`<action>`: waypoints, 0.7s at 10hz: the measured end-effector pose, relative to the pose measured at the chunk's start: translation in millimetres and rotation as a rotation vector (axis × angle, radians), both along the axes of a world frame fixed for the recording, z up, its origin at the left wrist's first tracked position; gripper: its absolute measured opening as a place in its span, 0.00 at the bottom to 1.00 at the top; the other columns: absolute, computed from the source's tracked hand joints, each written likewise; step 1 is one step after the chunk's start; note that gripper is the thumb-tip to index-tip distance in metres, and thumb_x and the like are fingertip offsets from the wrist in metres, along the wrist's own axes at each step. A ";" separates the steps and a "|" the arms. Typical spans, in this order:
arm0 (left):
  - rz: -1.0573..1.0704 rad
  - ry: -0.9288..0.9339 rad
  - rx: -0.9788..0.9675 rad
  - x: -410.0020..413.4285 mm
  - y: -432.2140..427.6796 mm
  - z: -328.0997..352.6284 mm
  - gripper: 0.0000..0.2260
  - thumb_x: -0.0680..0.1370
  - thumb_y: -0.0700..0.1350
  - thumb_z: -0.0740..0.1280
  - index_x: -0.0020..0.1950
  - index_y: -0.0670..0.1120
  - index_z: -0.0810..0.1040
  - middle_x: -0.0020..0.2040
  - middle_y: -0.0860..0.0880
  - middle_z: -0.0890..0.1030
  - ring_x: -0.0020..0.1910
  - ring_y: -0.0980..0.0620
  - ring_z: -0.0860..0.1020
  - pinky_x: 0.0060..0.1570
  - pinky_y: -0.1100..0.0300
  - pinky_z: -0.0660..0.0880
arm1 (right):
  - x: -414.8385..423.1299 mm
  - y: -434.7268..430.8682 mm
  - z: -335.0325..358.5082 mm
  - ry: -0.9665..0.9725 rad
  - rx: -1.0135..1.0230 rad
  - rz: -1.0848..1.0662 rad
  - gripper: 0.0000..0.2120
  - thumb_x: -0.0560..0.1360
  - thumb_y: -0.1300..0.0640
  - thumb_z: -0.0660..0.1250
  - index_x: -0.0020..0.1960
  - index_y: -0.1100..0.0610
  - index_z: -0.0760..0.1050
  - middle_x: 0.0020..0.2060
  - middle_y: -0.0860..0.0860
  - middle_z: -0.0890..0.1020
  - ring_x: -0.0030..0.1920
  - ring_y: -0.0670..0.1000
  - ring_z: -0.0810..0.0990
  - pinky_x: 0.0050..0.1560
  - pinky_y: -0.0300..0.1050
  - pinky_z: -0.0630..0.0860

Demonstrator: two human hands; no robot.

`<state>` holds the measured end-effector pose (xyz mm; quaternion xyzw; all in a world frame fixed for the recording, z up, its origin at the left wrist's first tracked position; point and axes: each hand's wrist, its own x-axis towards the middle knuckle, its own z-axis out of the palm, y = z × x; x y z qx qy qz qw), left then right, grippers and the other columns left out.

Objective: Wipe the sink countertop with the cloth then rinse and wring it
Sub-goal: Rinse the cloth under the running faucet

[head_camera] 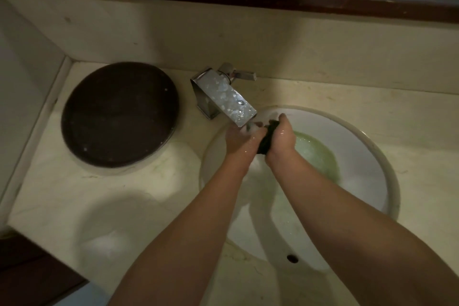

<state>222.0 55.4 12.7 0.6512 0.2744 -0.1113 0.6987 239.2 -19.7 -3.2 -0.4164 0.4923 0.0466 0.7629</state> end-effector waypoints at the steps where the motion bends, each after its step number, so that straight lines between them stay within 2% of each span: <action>1: 0.103 -0.011 0.025 -1.9 4.0 5.0 0.03 0.70 0.41 0.75 0.41 0.46 0.82 0.38 0.50 0.84 0.37 0.55 0.83 0.35 0.65 0.77 | 2.3 -2.7 -8.0 -0.036 0.112 0.058 0.23 0.75 0.41 0.63 0.57 0.60 0.77 0.48 0.55 0.83 0.50 0.56 0.83 0.54 0.53 0.80; 2: 0.165 -0.068 -0.131 -0.2 6.3 9.6 0.04 0.69 0.38 0.72 0.41 0.45 0.82 0.41 0.45 0.85 0.41 0.48 0.83 0.44 0.52 0.81 | -3.4 0.3 -10.3 0.038 0.097 0.117 0.19 0.74 0.45 0.63 0.59 0.56 0.76 0.53 0.56 0.83 0.53 0.57 0.83 0.57 0.57 0.78; 3: 0.193 -0.053 -0.123 4.8 10.4 12.9 0.08 0.70 0.38 0.70 0.33 0.49 0.79 0.35 0.48 0.82 0.37 0.47 0.79 0.39 0.49 0.79 | -8.1 9.1 -11.5 0.015 0.018 0.113 0.13 0.76 0.59 0.59 0.58 0.57 0.76 0.58 0.59 0.81 0.49 0.58 0.82 0.50 0.54 0.81; 4: 0.307 -0.021 -0.186 5.6 18.8 13.8 0.11 0.70 0.39 0.64 0.31 0.51 0.81 0.35 0.50 0.82 0.38 0.47 0.78 0.41 0.54 0.75 | -7.6 23.1 -7.9 -0.034 0.029 0.076 0.12 0.74 0.62 0.60 0.53 0.54 0.79 0.52 0.58 0.83 0.43 0.58 0.83 0.39 0.51 0.81; 5: 0.376 -0.012 -0.254 6.0 21.7 14.3 0.14 0.71 0.35 0.63 0.33 0.49 0.83 0.37 0.46 0.83 0.40 0.43 0.81 0.46 0.48 0.79 | -7.5 39.6 -2.9 -0.075 0.044 0.192 0.19 0.67 0.49 0.67 0.54 0.57 0.82 0.53 0.58 0.84 0.51 0.59 0.84 0.54 0.56 0.80; 6: 0.461 0.013 -0.325 10.1 19.0 17.2 0.15 0.73 0.33 0.63 0.32 0.47 0.83 0.35 0.46 0.83 0.37 0.43 0.80 0.44 0.50 0.78 | -4.3 52.2 -8.8 -0.066 0.055 0.240 0.25 0.64 0.44 0.71 0.56 0.57 0.81 0.55 0.60 0.83 0.53 0.60 0.84 0.59 0.59 0.78; 7: 0.470 0.026 -0.272 16.1 21.6 15.4 0.13 0.77 0.35 0.62 0.36 0.47 0.79 0.33 0.48 0.79 0.34 0.49 0.76 0.39 0.58 0.74 | -2.3 57.9 -4.6 -0.034 -0.094 0.249 0.22 0.72 0.43 0.68 0.60 0.55 0.76 0.54 0.57 0.82 0.54 0.59 0.82 0.53 0.51 0.79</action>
